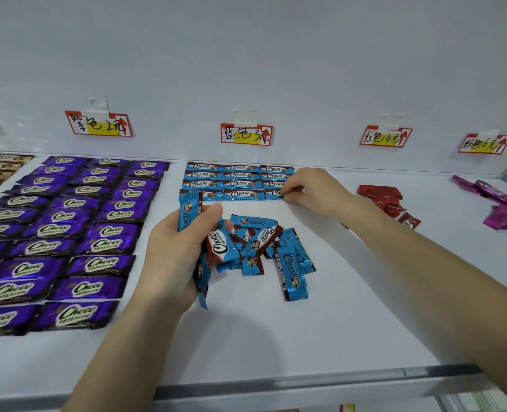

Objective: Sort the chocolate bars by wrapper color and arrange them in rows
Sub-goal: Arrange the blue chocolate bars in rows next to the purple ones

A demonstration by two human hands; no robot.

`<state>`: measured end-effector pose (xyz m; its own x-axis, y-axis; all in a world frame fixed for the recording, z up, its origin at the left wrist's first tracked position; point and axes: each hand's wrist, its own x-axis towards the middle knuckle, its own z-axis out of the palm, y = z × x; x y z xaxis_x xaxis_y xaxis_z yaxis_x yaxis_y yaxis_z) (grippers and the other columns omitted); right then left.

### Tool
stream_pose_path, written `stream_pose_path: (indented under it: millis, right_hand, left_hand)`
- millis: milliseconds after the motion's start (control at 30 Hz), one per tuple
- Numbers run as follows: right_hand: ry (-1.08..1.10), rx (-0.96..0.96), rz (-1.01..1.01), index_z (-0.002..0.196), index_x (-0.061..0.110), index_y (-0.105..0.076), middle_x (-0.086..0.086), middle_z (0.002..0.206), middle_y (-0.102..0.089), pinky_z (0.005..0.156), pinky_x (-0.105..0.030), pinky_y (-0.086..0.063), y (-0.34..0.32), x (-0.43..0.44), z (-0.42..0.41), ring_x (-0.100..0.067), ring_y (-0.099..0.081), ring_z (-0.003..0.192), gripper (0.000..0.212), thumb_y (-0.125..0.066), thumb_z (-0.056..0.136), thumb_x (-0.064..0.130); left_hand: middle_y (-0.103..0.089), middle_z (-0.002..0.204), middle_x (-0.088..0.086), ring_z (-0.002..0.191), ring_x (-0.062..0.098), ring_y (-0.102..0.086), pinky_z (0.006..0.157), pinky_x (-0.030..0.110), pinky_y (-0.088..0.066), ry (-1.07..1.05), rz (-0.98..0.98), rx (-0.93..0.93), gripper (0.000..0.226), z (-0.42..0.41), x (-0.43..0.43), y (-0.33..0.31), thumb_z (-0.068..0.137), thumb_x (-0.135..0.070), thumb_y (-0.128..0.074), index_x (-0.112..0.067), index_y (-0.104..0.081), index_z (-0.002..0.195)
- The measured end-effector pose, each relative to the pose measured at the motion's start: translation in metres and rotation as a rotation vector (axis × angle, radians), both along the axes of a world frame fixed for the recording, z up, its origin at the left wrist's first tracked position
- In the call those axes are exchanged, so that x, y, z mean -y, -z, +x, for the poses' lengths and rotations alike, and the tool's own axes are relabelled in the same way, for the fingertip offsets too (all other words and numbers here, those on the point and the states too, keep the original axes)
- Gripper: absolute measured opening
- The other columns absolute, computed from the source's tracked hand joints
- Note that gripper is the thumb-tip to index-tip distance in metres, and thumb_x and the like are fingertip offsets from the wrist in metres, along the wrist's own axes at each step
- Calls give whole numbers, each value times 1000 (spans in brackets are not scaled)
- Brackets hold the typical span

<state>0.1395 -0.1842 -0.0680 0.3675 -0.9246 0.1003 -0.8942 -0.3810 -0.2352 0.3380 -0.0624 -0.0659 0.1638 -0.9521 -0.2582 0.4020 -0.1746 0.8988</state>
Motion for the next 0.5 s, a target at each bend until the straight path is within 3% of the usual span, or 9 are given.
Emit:
stream_pose_path:
  millis: [133,233,300,400,500]
  right_hand:
    - [11,18,-12,109,11,-66,-7,117,-60,84,-31,-46,0,-1,0,-18,-53,102,22,-57,90,17]
    - [67,272,-23,105,11,-66,1,103,-62,67,-9,-42,-13,-19,14,-6,-53,84,19,-56,91,18]
    - [46,506,43,97,15,-67,9,90,-63,61,-1,-40,-27,-45,31,-2,-57,77,15,-56,90,23]
    - [-67,692,246,84,28,-66,11,82,-69,62,-8,-48,-40,-90,55,0,-64,75,12,-57,87,35]
    - [-108,754,343,84,32,-66,10,79,-70,61,-17,-54,-42,-114,69,-1,-65,72,4,-62,84,31]
  left_hand:
    - [-72,68,1,64,17,-71,61,34,-60,-3,-15,-4,7,-1,0,0,86,-20,-63,-14,-61,89]
    - [-72,67,-1,63,15,-71,61,36,-60,-41,-43,-22,6,-2,-2,-2,86,-19,-62,-15,-60,89]
    - [-72,69,-2,63,13,-71,59,35,-59,-96,-90,-15,4,-3,-3,-5,87,-19,-62,-15,-60,88]
    - [-74,80,3,67,14,-71,53,29,-56,-192,-176,25,2,-3,-5,-6,88,-15,-62,-14,-61,87]
    - [-74,84,4,70,17,-71,53,28,-55,-209,-217,54,2,-2,-11,-10,87,-15,-64,-14,-62,87]
